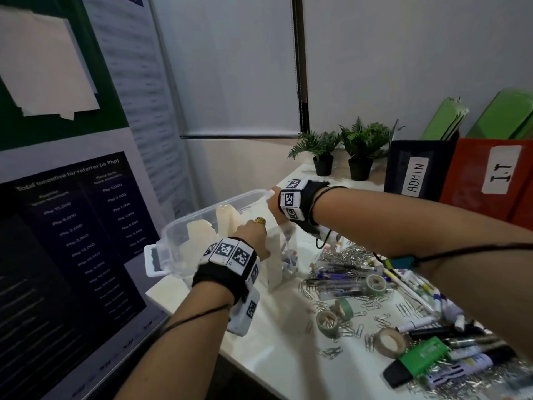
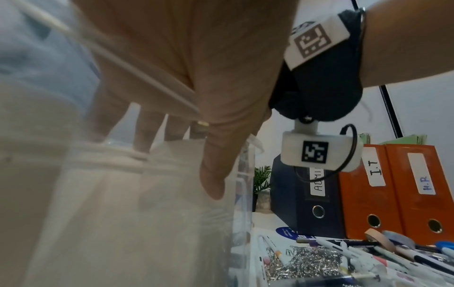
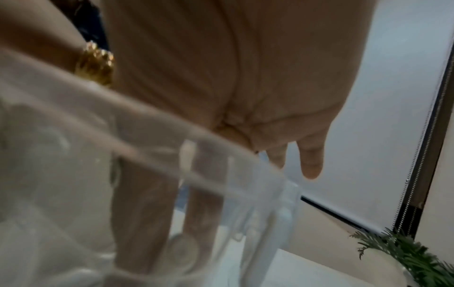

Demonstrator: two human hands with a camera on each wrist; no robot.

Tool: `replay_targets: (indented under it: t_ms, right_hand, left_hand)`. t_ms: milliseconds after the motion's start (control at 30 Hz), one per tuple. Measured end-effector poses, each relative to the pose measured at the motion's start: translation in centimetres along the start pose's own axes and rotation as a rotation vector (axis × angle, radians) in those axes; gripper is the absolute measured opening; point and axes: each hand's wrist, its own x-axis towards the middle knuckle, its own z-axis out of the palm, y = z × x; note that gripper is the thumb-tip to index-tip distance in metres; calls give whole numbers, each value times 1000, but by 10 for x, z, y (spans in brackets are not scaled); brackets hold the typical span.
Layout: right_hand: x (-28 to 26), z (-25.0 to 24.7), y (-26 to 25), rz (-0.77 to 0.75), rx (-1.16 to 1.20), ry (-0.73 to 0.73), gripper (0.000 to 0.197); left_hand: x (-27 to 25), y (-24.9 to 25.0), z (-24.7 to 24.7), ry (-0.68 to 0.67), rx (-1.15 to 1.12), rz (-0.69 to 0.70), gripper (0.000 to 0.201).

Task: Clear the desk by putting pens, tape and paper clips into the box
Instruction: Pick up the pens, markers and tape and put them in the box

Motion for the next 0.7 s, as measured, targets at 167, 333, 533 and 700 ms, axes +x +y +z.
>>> replay_targets:
  t_ms: [167,333,533,700]
  right_hand:
    - [45,7,3,-84,-27,33,80]
    - [-64,-23,14,11,14,223,49]
    - [-61,-11,22,27,290,425,46]
    - [-56,21,5,-104,485,455,42]
  left_hand:
    - [5,-2,3,20,70,10,64]
    - [7,-1,4,56,92,29,55]
    - [6,0,1,35,88,52,56]
    - [-7,-1,1,138,-48,40,81]
